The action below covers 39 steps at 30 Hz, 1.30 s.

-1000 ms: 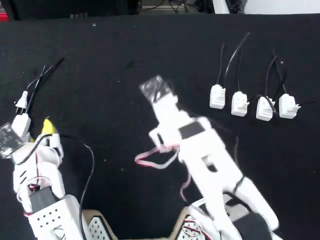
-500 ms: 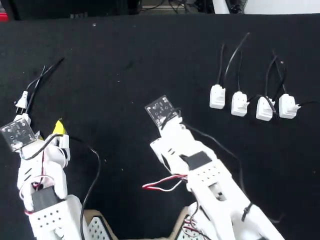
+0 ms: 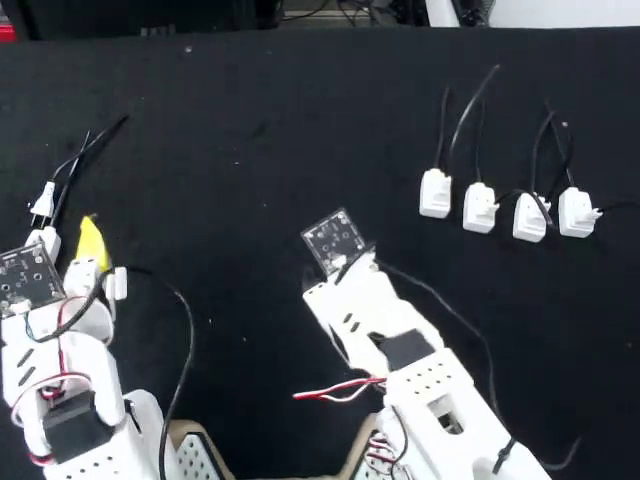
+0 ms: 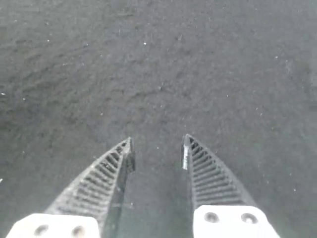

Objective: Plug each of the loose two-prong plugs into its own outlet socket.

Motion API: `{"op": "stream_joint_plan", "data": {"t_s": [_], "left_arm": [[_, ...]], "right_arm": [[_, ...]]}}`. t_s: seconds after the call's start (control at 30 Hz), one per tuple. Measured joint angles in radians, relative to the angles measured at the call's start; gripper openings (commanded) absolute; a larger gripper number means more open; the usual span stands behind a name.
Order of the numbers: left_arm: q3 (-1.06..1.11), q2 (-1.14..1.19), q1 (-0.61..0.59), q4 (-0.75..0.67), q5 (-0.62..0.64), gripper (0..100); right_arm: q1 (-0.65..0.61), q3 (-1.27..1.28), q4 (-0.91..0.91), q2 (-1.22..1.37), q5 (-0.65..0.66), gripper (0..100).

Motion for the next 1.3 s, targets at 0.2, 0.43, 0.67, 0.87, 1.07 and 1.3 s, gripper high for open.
{"op": "stream_joint_plan", "data": {"t_s": [0.2, 0.43, 0.67, 0.87, 1.07, 1.3], "left_arm": [[-0.256, 0.264, -0.012, 0.064, -0.048, 21], [-0.577, 0.822, -0.060, 0.232, -0.236, 29], [-0.945, 1.358, -0.160, 0.446, -0.400, 28], [-1.195, 1.699, -0.226, 0.509, -0.548, 28], [-1.378, 1.958, -0.247, 0.516, -0.643, 28], [-1.577, 2.193, -0.250, 0.516, -0.684, 28]], "right_arm": [[0.000, 0.000, 0.000, -0.003, 0.000, 14.9], [0.000, 0.000, 0.000, -0.003, 0.000, 14.9], [0.000, 0.000, 0.000, -0.003, 0.000, 14.9], [0.000, 0.000, 0.000, -0.003, 0.000, 14.9], [0.000, 0.012, 0.000, -0.003, 0.000, 14.9], [0.000, 0.012, -0.003, -0.009, 0.000, 14.9]]}}
